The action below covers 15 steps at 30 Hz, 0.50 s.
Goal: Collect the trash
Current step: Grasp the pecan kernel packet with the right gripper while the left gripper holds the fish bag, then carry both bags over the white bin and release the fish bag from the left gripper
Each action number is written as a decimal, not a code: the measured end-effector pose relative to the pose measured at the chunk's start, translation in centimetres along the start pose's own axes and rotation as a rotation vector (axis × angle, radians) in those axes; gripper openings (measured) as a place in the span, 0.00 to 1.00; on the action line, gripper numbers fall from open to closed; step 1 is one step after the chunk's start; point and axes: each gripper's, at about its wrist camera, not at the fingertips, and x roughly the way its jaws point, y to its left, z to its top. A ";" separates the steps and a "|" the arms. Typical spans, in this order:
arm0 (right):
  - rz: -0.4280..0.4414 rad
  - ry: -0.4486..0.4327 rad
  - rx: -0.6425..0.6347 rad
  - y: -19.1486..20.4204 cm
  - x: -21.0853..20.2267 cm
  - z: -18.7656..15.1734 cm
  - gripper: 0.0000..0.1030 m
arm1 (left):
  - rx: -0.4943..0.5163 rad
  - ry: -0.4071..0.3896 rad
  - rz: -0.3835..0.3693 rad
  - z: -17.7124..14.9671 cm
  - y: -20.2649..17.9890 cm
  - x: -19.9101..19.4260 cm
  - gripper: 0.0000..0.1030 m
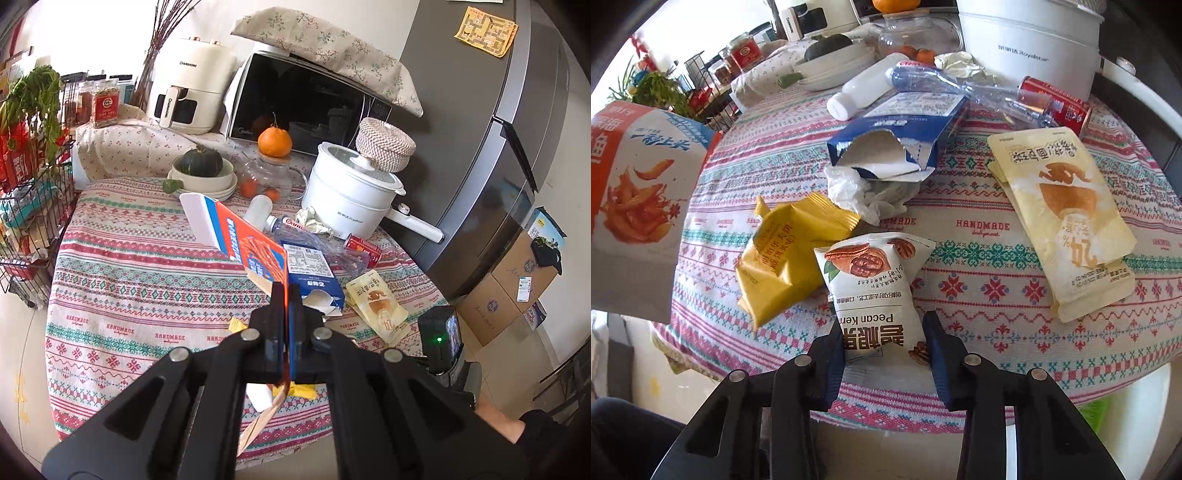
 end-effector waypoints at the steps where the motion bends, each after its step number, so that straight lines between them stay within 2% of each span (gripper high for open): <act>1: 0.002 -0.007 0.003 -0.1 -0.5 -0.1 0.39 | 0.003 -0.004 -0.004 0.1 -0.3 -0.1 0.02; 9: 0.006 -0.074 0.052 -2.1 -5.9 -0.8 0.39 | 0.052 -0.010 -0.065 0.1 -3.5 0.1 0.02; 15: -0.026 -0.136 0.127 -6.2 -10.5 -2.1 0.40 | 0.097 0.029 -0.149 -0.6 -7.4 1.1 0.02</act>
